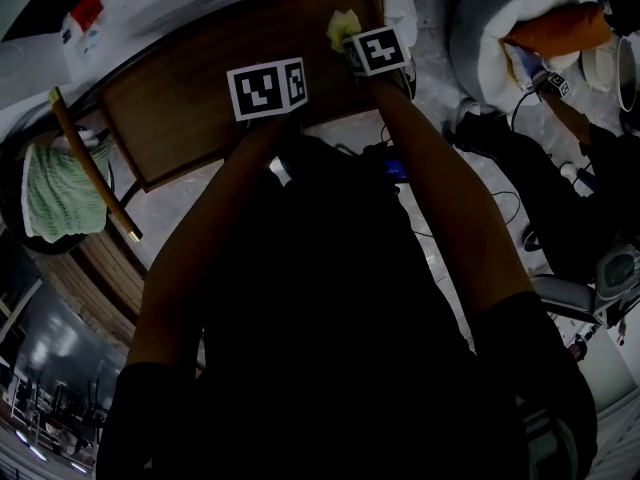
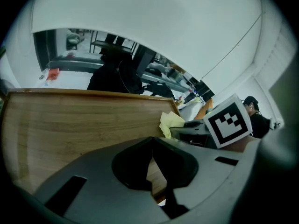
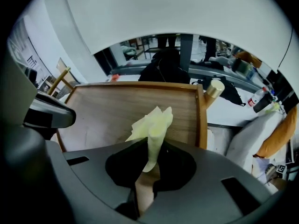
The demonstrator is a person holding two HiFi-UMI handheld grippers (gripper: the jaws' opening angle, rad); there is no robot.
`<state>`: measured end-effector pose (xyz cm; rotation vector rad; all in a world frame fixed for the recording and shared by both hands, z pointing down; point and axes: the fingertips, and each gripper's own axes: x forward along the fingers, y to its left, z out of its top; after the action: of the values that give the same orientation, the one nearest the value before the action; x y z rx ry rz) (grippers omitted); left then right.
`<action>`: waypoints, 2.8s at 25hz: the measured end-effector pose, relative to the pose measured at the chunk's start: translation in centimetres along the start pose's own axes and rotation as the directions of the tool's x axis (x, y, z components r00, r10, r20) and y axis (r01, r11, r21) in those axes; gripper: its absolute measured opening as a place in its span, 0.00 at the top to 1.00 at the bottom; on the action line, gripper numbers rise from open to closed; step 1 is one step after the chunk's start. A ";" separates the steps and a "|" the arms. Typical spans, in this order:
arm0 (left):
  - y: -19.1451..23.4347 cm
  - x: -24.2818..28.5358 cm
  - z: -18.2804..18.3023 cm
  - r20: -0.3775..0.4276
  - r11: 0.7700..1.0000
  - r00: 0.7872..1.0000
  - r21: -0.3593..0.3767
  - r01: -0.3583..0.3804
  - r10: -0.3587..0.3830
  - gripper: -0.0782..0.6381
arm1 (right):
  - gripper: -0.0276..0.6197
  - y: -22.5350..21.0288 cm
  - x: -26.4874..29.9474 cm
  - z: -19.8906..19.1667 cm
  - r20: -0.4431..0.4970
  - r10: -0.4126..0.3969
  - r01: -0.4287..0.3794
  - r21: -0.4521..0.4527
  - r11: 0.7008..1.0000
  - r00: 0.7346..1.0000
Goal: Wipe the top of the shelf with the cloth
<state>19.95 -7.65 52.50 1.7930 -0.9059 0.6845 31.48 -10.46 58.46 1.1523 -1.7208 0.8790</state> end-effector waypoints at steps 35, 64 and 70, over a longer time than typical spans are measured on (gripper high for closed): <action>20.0 -18.4 2.0 0.184 0.976 0.967 -0.162 -0.149 0.178 0.88 | 0.89 24.9 1.1 10.6 0.152 0.242 -0.236 -0.058 0.970 0.958; 32.4 -25.4 3.5 0.209 0.948 0.938 -0.215 -0.233 0.278 0.88 | 0.89 47.5 12.3 17.0 0.043 0.460 -0.443 -0.205 0.873 0.887; 31.4 -23.4 3.1 0.183 0.946 0.945 -0.231 -0.227 0.271 0.88 | 0.89 44.3 11.8 16.4 0.026 0.411 -0.393 -0.242 0.887 0.911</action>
<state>-19.02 -11.86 49.12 1.5995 -1.3183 0.5384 -17.07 -14.58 59.20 0.6893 -2.1087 0.8537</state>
